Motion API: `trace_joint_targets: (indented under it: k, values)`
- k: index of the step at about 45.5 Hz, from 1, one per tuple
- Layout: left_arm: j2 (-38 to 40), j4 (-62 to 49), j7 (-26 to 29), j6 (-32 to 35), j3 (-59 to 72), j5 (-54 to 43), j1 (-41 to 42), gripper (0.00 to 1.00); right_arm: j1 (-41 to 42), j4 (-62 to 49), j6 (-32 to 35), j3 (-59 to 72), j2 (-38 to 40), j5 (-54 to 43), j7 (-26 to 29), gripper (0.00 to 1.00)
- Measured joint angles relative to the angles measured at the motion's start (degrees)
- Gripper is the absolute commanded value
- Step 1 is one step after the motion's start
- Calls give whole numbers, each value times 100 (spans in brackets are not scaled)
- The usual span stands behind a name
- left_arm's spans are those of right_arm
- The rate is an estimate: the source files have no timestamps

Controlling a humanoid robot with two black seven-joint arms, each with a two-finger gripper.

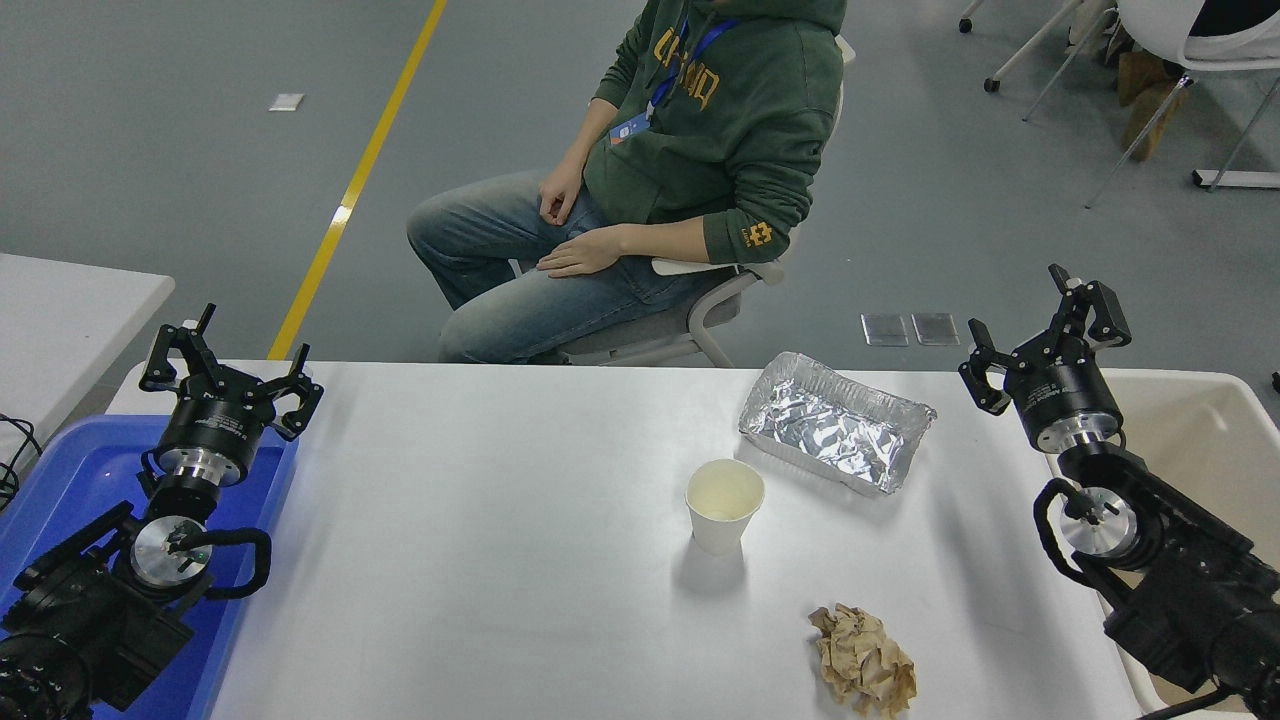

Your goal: Clean the table surface

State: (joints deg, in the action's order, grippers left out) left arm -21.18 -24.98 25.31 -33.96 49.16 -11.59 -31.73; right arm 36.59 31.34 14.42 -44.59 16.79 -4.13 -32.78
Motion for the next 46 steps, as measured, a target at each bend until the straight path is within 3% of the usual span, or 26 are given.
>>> trace_joint_targets:
  k: [27, 46]
  values:
    - [0, 1, 7, 8, -3, -2, 0, 100, 104, 14, 17, 192, -56, 14, -17, 100]
    - [0, -1, 10, 11, -3, -2, 0, 100, -332, 178, 81, 420, 558, -18, -787, 100]
